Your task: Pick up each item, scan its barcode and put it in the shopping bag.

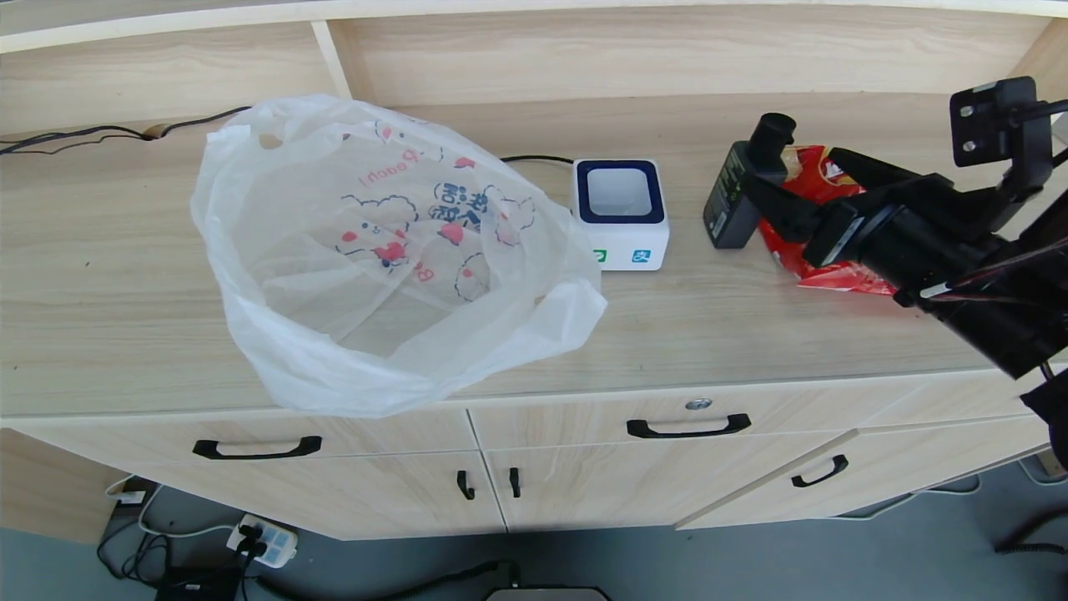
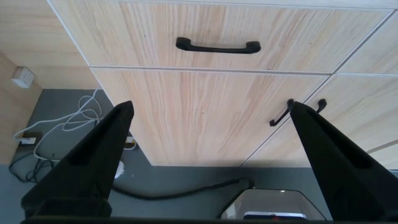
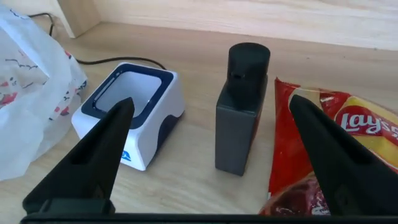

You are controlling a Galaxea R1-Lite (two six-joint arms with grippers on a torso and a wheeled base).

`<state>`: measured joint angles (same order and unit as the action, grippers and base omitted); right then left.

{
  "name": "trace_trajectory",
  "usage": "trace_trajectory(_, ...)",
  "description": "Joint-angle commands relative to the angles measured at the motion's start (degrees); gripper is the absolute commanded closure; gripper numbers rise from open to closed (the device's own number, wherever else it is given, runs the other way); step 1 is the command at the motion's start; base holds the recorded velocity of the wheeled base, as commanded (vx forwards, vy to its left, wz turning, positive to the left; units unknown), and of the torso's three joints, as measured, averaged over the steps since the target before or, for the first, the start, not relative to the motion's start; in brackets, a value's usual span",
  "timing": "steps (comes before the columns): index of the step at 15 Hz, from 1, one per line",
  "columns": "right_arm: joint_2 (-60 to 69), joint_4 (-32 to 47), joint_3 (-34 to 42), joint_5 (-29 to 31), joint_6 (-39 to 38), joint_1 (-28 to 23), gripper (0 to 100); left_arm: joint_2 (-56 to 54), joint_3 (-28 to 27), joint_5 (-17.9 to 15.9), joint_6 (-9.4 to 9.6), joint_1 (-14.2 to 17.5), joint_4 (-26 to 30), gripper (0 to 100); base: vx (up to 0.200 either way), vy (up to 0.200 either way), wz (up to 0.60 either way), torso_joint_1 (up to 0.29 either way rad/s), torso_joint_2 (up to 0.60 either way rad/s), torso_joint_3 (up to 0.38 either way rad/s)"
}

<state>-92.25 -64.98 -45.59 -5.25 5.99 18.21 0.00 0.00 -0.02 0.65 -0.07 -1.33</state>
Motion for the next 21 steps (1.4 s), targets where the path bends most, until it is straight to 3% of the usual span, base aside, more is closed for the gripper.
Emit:
trace_trajectory(1, -2.50, -0.15, -0.64, -0.02, 0.08, 0.07, 0, 0.09, 0.00, 0.02, -0.03, -0.01, -0.08, 0, 0.000, 0.000, 0.00, 0.000, 0.00, 0.000)
trace_trajectory(7, -8.92, -0.15, -7.49, 2.44, -0.10, 0.07, 0, 0.09, 0.00, -0.06, 0.06, -0.01, -0.08, 0, 0.000, 0.000, 0.00, 0.000, 0.00, 0.000)
trace_trajectory(13, -13.66, 0.46, -14.96, 10.88, -2.21, 1.65, 0, 0.09, 0.00, 0.02, -0.12, -0.01, 0.01, 0, 0.000, 0.000, 0.00, 0.000, 0.00, 0.000)
trace_trajectory(21, -16.21, 1.17, -16.81, 20.20, -3.44, 4.64, 0, 0.09, 0.00, -0.06, -0.03, -0.01, -0.08, 0, 0.000, 0.000, 0.00, 0.000, 0.00, 0.000)
